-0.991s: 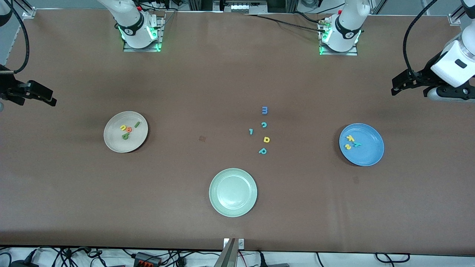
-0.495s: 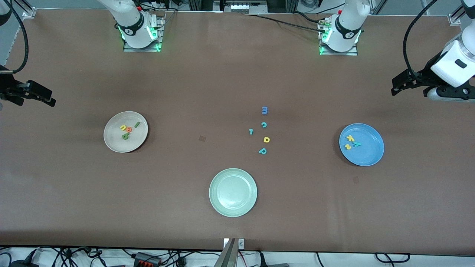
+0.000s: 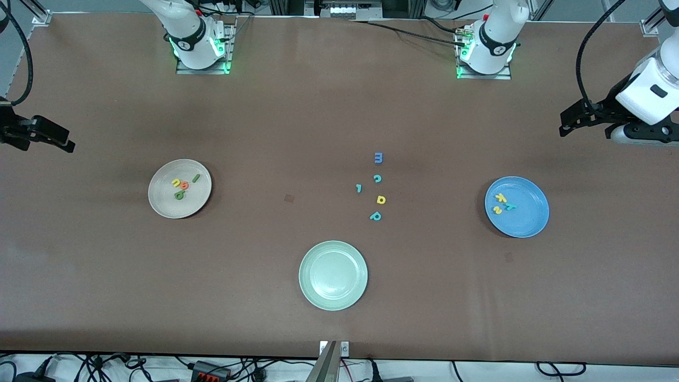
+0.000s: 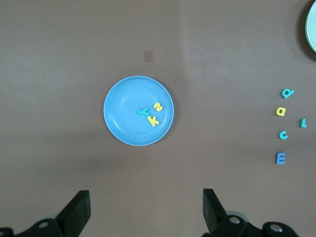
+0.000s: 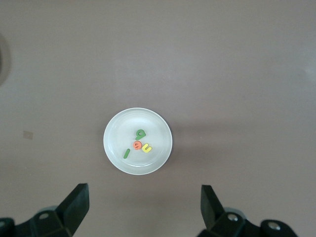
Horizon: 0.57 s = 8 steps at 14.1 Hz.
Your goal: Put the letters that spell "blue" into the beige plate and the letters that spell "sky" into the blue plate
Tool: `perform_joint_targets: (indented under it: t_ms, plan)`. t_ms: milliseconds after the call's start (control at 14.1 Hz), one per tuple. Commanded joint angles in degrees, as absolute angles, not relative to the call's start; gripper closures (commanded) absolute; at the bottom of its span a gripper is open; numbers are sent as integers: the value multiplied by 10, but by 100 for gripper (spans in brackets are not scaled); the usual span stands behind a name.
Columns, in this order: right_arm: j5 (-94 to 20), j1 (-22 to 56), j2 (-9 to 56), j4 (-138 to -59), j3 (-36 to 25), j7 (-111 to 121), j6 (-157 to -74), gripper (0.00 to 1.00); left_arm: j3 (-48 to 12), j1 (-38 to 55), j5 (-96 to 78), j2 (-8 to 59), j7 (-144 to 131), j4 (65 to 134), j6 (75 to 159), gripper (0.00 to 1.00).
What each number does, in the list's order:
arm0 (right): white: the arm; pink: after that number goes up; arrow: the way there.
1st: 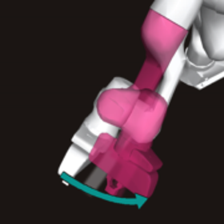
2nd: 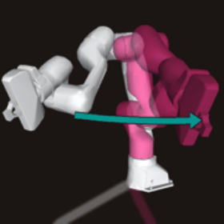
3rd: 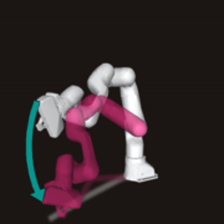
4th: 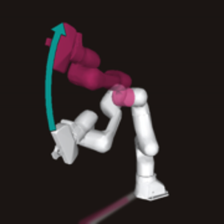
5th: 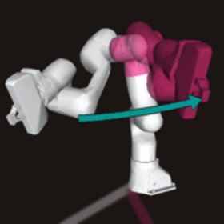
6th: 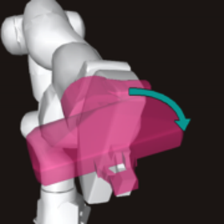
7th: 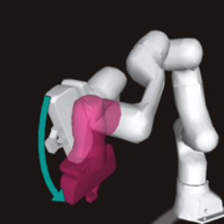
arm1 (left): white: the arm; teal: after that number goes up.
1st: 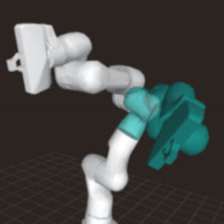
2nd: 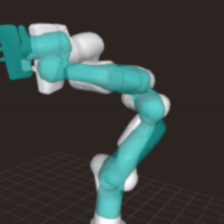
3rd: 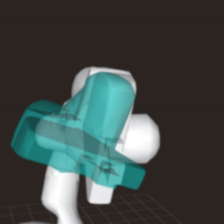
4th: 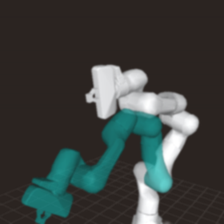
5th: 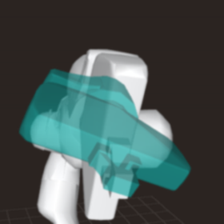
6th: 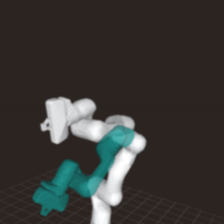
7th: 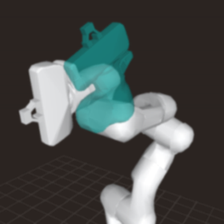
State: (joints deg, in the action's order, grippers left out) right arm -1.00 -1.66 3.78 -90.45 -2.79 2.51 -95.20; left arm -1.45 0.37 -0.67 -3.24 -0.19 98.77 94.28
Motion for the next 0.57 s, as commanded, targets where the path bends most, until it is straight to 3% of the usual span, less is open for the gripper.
perform_joint_targets:
  t_ms: [0,495]
  plan:
    - [-4,-30,37,-902,-10,23,-947,0,-12,4,-15,-32,7,980,934,0]
    - [-1,-16,43,-903,-11,23,-947,0,-12,4,-15,-32,7,979,934,0]
